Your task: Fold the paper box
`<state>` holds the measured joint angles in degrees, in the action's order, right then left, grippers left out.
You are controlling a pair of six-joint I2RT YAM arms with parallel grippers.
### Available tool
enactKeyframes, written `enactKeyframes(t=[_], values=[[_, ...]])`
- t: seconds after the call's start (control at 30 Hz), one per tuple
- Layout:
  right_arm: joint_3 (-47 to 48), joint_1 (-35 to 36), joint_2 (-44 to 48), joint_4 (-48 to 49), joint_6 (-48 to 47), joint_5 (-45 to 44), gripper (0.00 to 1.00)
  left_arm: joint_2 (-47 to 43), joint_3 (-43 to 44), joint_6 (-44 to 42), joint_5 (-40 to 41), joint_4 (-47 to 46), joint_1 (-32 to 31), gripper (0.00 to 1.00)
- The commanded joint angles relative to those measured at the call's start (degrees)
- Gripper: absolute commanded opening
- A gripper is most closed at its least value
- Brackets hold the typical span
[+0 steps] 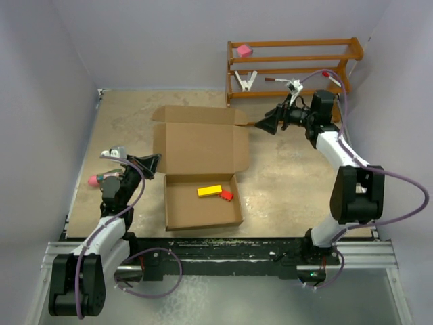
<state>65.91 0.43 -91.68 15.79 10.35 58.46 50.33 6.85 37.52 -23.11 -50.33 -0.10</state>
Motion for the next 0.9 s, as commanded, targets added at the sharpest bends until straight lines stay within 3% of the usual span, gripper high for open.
enactKeyframes(t=[0.0, 0.13, 0.4, 0.6, 0.77, 0.8, 0.87], values=[[3.5, 1.3, -4.8, -4.3, 1.4, 3.0, 0.99, 0.3, 0.7, 0.8, -2.3, -5.4, -0.6, 0.05], [3.7, 4.6, -9.8, -2.8, 3.3, 3.5, 0.97, 0.9, 0.7, 1.2, -2.8, -6.6, -0.7, 0.05], [7.7, 5.1, -17.0, -3.4, 5.4, 6.9, 0.79, 0.2, 1.1, 1.2, -2.9, -6.2, -1.0, 0.05], [7.0, 5.6, -17.9, 0.9, 8.2, 11.2, 0.46, 1.1, 1.5, 1.4, -3.3, -6.9, -1.2, 0.05], [5.7, 5.4, -14.6, 4.4, 9.9, 14.6, 0.00, 1.3, 2.2, 1.7, -3.3, -6.5, -1.3, 0.05], [5.4, 4.6, -12.4, 4.2, 8.7, 13.9, 0.00, 1.1, 2.9, 1.8, -3.2, -5.3, -1.3, 0.08], [5.4, 3.4, -8.9, 2.2, 5.6, 12.9, 0.00, 1.0, 3.9, 2.0, -2.9, -2.6, -1.3, 0.22]])
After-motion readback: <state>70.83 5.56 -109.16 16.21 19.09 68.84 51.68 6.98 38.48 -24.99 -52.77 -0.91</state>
